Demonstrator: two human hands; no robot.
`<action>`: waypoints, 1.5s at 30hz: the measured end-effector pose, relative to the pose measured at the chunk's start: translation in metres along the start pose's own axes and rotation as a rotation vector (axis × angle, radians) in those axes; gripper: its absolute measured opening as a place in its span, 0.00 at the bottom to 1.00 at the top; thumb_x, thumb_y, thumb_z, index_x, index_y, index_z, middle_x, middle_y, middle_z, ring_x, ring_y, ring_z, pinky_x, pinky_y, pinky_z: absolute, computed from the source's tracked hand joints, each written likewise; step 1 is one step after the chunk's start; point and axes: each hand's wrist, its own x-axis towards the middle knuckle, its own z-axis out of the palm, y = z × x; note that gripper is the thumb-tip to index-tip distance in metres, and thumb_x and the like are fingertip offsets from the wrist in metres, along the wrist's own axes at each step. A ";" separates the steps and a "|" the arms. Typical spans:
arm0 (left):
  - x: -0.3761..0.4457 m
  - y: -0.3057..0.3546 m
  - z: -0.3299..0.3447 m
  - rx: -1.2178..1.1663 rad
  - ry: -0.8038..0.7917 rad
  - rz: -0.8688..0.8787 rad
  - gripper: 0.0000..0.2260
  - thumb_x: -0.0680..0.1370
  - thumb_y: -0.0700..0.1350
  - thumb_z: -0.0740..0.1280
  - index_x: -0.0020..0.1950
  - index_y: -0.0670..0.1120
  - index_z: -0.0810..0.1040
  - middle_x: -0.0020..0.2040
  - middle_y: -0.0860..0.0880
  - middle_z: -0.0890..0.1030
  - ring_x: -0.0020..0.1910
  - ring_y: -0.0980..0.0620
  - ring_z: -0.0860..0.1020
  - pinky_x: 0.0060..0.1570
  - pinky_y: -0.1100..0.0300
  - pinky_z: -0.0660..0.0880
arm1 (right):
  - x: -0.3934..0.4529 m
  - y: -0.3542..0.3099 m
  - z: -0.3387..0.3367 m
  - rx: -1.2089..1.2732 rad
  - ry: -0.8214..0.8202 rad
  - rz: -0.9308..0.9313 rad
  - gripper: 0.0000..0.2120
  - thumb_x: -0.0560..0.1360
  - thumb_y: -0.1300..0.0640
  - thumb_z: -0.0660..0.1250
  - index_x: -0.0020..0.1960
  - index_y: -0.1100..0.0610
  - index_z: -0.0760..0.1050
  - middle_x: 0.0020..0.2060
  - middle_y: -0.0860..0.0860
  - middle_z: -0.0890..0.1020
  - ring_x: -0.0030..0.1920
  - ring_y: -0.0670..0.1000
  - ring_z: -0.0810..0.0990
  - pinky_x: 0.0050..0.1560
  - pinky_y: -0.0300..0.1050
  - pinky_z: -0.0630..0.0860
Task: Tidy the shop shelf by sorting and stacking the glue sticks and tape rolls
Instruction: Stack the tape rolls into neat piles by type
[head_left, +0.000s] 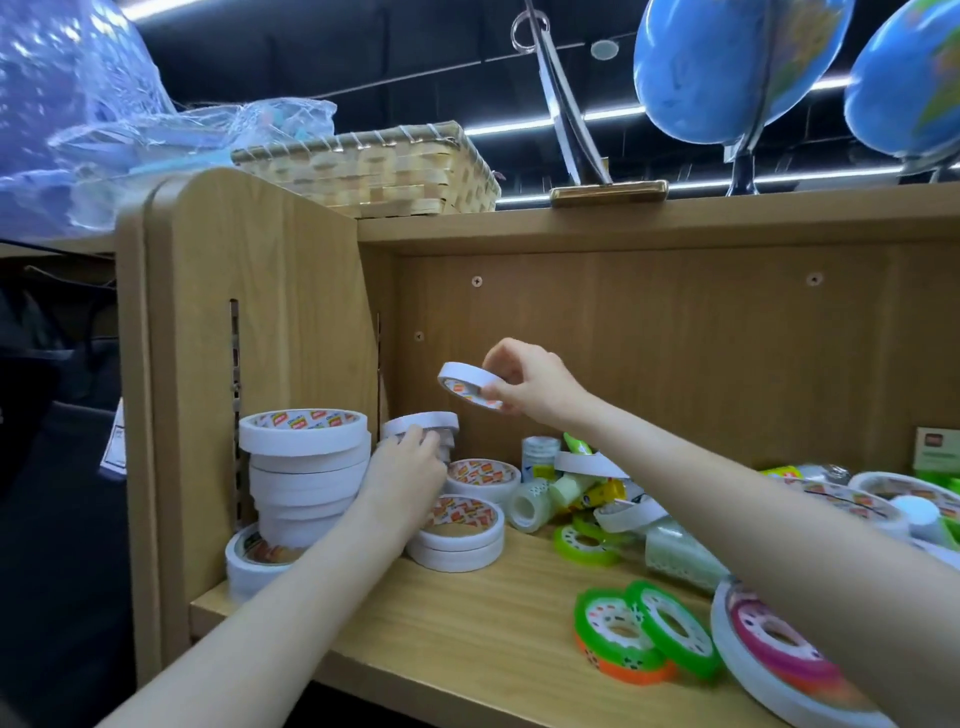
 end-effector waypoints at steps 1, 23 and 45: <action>0.003 0.000 0.000 -0.008 -0.017 -0.022 0.14 0.80 0.40 0.58 0.64 0.42 0.74 0.64 0.44 0.70 0.65 0.44 0.67 0.58 0.53 0.69 | 0.006 -0.003 0.009 -0.016 0.021 -0.035 0.07 0.72 0.62 0.68 0.49 0.58 0.73 0.43 0.53 0.79 0.39 0.52 0.78 0.41 0.45 0.78; -0.002 0.034 -0.014 -0.566 0.106 -0.066 0.14 0.79 0.46 0.56 0.61 0.50 0.76 0.57 0.47 0.79 0.57 0.45 0.75 0.52 0.56 0.69 | -0.056 0.045 -0.095 -0.474 -0.635 0.297 0.12 0.73 0.51 0.69 0.55 0.51 0.77 0.50 0.48 0.80 0.50 0.48 0.78 0.48 0.43 0.76; -0.009 0.076 -0.020 -0.814 0.070 0.213 0.17 0.77 0.45 0.64 0.66 0.47 0.71 0.65 0.48 0.69 0.66 0.47 0.63 0.66 0.57 0.60 | -0.097 0.041 -0.118 -0.504 -0.677 0.205 0.15 0.73 0.62 0.67 0.58 0.52 0.75 0.37 0.41 0.78 0.31 0.41 0.75 0.31 0.36 0.73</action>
